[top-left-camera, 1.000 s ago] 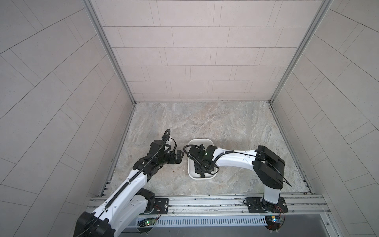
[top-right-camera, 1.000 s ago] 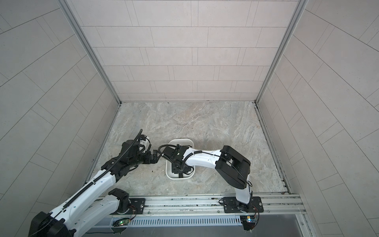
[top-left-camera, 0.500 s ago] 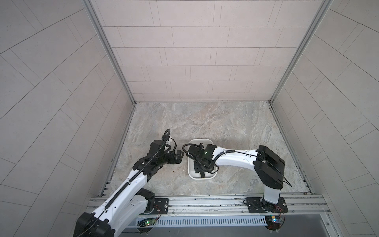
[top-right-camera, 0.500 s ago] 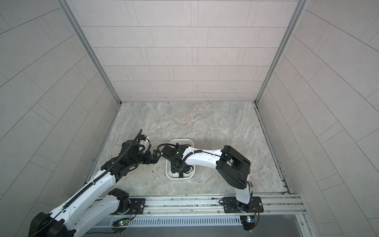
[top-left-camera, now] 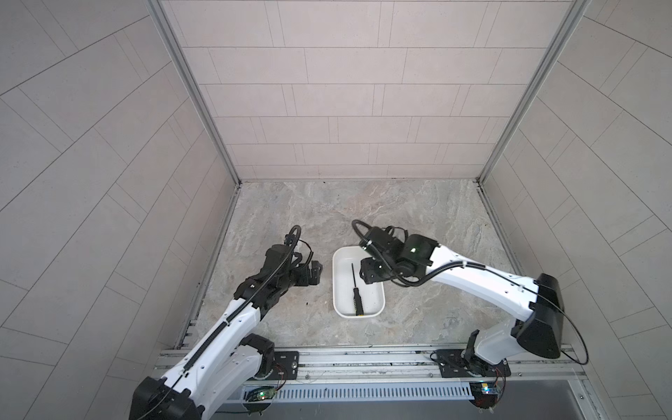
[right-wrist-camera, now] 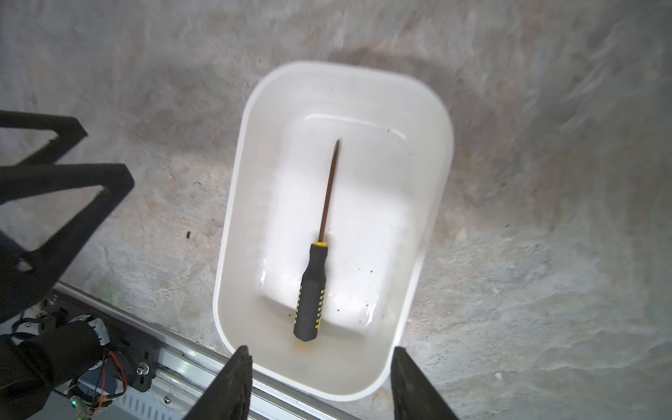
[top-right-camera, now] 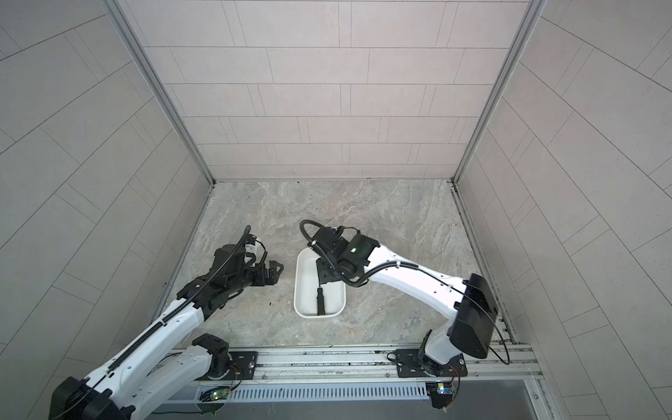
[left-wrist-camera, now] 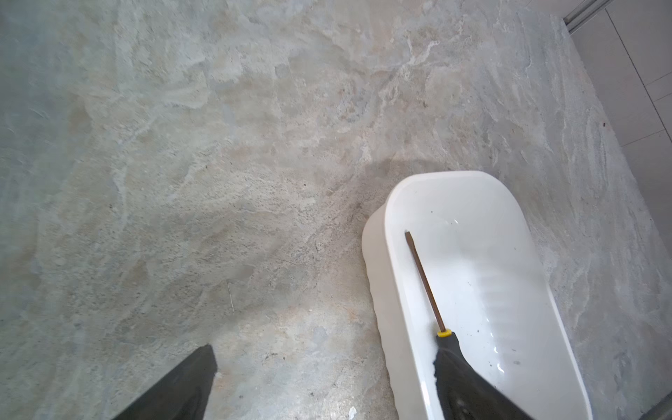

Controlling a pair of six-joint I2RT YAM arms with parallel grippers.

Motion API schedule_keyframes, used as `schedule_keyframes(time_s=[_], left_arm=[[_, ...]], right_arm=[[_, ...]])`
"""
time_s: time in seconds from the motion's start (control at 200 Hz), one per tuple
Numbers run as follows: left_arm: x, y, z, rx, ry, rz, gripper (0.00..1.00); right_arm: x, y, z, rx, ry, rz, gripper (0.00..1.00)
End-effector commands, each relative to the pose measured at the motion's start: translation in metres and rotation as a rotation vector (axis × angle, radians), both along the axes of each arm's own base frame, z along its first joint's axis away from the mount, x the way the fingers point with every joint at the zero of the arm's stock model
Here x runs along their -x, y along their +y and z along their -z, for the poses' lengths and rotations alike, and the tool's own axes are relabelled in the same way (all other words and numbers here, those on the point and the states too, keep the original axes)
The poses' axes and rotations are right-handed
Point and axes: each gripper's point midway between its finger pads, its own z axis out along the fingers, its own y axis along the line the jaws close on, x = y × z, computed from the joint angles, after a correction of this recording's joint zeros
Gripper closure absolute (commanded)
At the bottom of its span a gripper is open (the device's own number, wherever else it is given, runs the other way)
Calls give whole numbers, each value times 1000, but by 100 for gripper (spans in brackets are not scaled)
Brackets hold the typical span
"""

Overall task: Put the screwdriver in the bin
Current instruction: Place the screwdriver into the bin, then reset both arms

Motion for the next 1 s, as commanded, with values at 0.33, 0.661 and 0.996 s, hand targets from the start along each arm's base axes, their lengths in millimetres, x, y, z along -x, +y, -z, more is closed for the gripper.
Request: schedule_keyframes(time_s=[0.33,0.661,0.996], left_arm=[[-45,51,-51,-258,-301,-212,0],[-78,56,-39,-442,-371,-192,0],[-98,78,-19,-473,-375,-243,0]], right_arm=[[-68,-212,-41,165,-475,363,41],[-74,-290,-22,328,-731,705,35],[-70,-334,47,409,-705,838,35]])
